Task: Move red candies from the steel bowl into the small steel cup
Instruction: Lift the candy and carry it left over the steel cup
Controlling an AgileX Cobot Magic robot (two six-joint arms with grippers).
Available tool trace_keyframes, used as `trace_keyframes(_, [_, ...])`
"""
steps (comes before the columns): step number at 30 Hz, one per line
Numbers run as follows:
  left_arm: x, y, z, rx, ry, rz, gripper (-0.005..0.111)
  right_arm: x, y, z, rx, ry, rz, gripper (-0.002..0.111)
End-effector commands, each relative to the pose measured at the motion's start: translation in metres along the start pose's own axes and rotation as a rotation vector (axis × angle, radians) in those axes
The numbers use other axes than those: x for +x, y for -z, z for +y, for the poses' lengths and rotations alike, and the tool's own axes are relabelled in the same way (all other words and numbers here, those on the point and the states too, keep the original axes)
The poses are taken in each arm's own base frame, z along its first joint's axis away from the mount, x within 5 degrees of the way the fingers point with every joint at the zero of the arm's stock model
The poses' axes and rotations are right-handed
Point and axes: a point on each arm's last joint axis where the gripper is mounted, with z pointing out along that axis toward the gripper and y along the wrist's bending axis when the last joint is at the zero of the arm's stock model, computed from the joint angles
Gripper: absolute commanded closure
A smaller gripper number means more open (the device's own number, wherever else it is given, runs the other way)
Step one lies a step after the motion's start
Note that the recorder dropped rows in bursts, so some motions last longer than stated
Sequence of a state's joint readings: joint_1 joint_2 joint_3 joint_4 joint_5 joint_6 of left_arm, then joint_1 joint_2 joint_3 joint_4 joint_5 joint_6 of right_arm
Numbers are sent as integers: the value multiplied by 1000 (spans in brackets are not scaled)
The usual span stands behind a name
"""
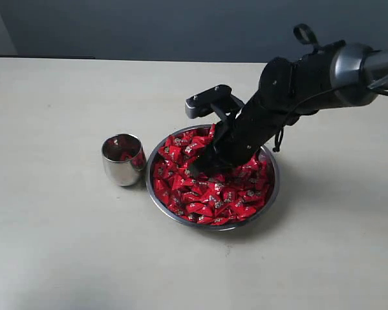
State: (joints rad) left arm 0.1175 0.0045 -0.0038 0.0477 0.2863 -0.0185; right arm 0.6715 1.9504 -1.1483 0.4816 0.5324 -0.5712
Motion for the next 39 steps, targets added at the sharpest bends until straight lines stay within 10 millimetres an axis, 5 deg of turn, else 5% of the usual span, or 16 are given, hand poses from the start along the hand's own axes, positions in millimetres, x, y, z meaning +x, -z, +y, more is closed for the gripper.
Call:
trace_keyframes(1, [1, 0, 0, 0, 3, -2, 106, -10, 24, 2, 24, 25, -73, 93])
trace_keyframes(19, [1, 0, 0, 0, 3, -2, 106, -6, 38, 4, 52, 19, -90, 98])
trace_keyframes(21, [1, 0, 0, 0, 3, -2, 106, -3, 44, 4, 77, -5, -158, 109])
trace_keyframes(30, [1, 0, 0, 0, 3, -2, 106, 23, 42, 3, 122, -38, -191, 109])
trace_keyframes(39, [1, 0, 0, 0, 3, -2, 106, 10, 43, 8, 66, 1, -316, 109])
